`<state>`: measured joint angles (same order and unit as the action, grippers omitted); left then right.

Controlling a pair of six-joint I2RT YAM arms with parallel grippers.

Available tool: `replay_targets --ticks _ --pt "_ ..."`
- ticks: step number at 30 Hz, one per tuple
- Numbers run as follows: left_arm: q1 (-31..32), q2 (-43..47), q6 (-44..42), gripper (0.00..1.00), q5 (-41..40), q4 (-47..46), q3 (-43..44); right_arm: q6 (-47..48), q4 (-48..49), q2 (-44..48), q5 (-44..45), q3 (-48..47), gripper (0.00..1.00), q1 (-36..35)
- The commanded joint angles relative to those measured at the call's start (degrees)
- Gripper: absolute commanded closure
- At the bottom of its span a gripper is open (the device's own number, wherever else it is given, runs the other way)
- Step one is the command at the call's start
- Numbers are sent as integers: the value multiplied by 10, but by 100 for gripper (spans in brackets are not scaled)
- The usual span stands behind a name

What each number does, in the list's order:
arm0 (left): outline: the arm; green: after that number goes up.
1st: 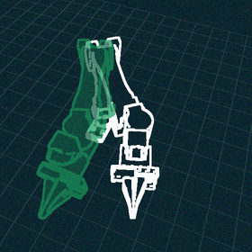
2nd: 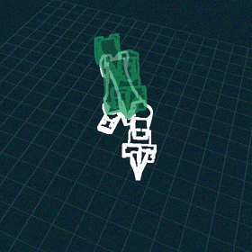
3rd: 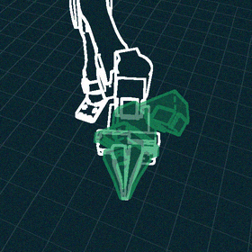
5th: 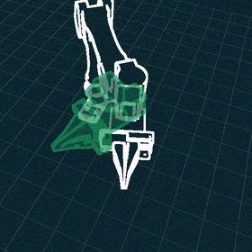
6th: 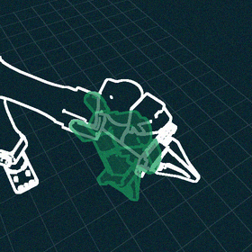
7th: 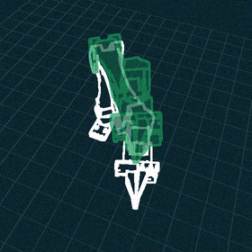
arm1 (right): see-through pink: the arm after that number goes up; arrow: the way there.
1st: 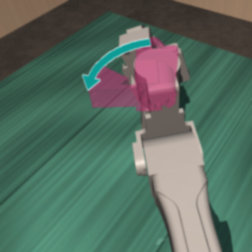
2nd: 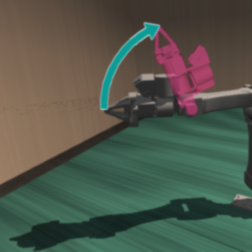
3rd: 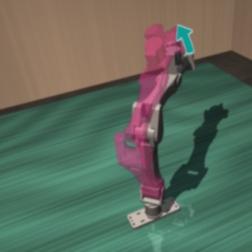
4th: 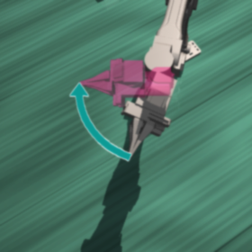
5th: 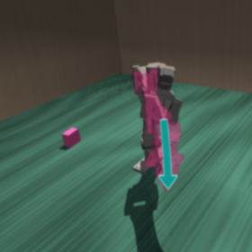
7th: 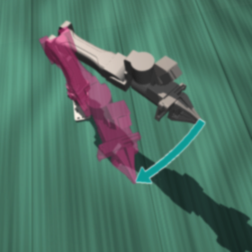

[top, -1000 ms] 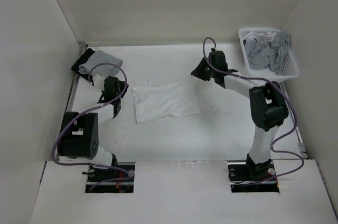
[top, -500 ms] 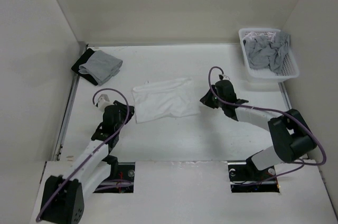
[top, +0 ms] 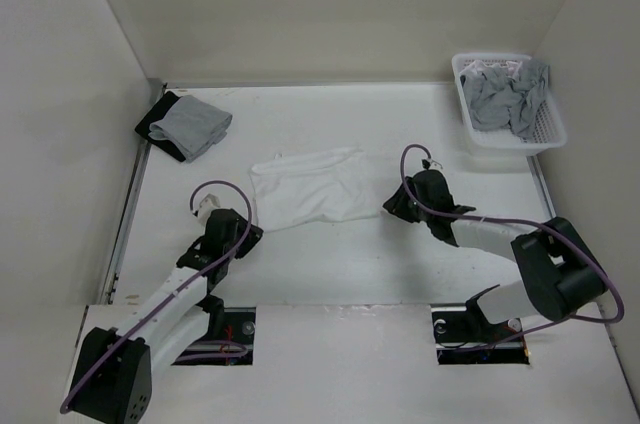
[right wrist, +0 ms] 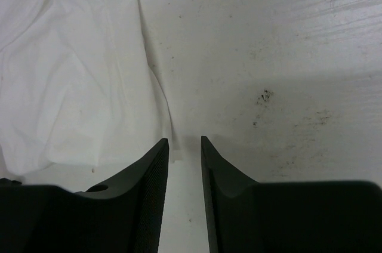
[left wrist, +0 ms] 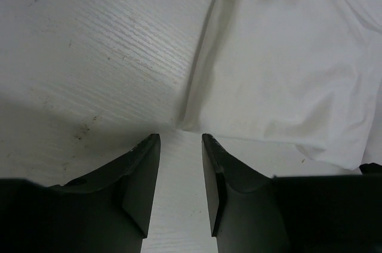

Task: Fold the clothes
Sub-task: Fold the tank top

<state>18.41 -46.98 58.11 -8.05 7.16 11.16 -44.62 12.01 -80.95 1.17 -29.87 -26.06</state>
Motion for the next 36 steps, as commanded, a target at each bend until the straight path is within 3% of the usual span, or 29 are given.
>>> replay_targets --ticks 1,18,26,36 --pt "0 -20 6 67 -13 18 -2 -9 42 19 8 6 67 -10" --pt "-39 -63 -3 91 22 -92 -7 -17 44 -21 -4 2 58 -15" --pt "-66 -57 -18 96 40 -106 -12 -35 69 -26 -15 11 58 -35" --pt "-95 -41 -31 98 63 -102 -14 -41 81 13 21 36 50 -55"
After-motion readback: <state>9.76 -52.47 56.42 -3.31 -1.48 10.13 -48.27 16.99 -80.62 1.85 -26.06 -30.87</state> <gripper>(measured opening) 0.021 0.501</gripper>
